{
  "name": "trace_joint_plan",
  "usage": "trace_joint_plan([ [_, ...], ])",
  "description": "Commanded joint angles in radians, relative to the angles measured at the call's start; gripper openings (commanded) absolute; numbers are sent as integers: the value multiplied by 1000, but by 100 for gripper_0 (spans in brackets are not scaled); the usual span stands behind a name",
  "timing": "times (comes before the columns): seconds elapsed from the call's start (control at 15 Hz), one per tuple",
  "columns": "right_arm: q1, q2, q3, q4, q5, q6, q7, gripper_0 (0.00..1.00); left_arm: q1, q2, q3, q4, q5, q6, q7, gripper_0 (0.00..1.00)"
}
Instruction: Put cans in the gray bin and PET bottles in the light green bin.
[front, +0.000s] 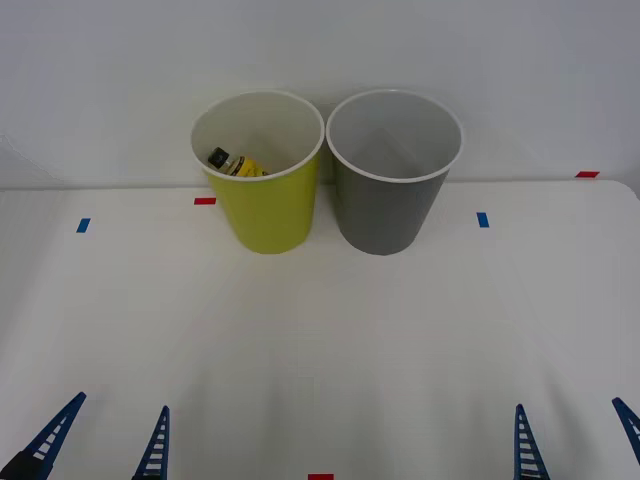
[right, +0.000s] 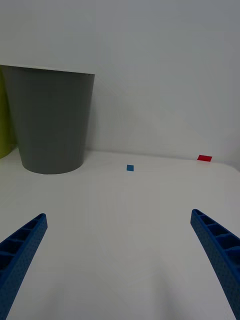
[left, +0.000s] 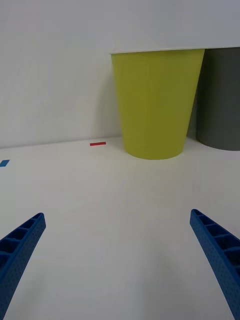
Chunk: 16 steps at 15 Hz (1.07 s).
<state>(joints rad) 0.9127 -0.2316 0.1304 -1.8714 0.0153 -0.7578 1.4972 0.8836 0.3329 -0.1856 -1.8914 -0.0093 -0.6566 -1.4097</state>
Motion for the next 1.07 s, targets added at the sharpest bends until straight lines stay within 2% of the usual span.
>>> trace_joint_plan([
  [0.07,0,0,0,0,0,0,0,100,0,0,0,0,0,0,0,100],
  [1.07,0,0,0,0,0,0,0,100,0,0,0,0,0,0,0,100],
])
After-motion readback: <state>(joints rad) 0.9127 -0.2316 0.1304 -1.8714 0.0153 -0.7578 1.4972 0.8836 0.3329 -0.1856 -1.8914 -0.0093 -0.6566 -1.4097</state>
